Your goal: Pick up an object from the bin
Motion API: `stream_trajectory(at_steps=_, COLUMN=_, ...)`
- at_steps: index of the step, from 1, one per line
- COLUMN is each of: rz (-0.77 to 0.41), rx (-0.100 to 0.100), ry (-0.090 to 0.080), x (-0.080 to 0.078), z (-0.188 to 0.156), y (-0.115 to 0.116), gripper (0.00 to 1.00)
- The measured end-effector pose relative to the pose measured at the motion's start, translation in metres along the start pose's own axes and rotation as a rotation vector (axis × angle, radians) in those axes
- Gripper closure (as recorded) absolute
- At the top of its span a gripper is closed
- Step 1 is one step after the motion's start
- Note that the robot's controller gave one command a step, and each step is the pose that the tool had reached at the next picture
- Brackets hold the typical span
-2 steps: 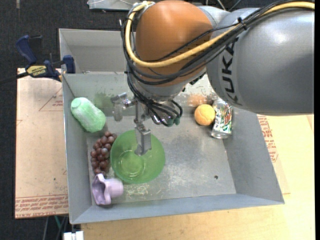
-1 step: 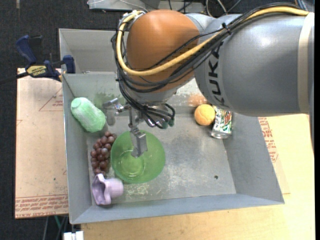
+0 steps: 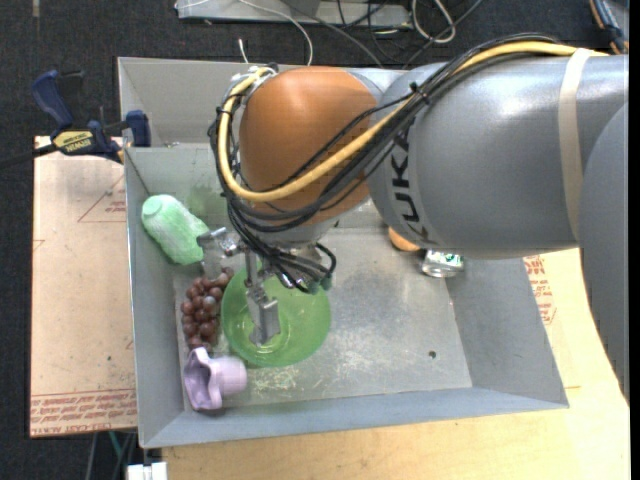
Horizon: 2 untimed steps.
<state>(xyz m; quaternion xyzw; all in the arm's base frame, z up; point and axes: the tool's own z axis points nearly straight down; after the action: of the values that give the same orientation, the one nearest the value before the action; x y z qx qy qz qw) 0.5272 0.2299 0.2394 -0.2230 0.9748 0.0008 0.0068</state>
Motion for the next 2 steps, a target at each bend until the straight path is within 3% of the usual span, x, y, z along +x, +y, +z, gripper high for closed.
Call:
stream_trajectory(at_steps=1, rz=-0.014, rx=0.002, ry=-0.008, x=0.008, z=0.004, y=0.001, gripper=0.0)
stream_trajectory(at_steps=2, rz=-0.48, rx=0.003, ry=-0.012, x=-0.044, z=0.003, y=-0.063, gripper=1.0)
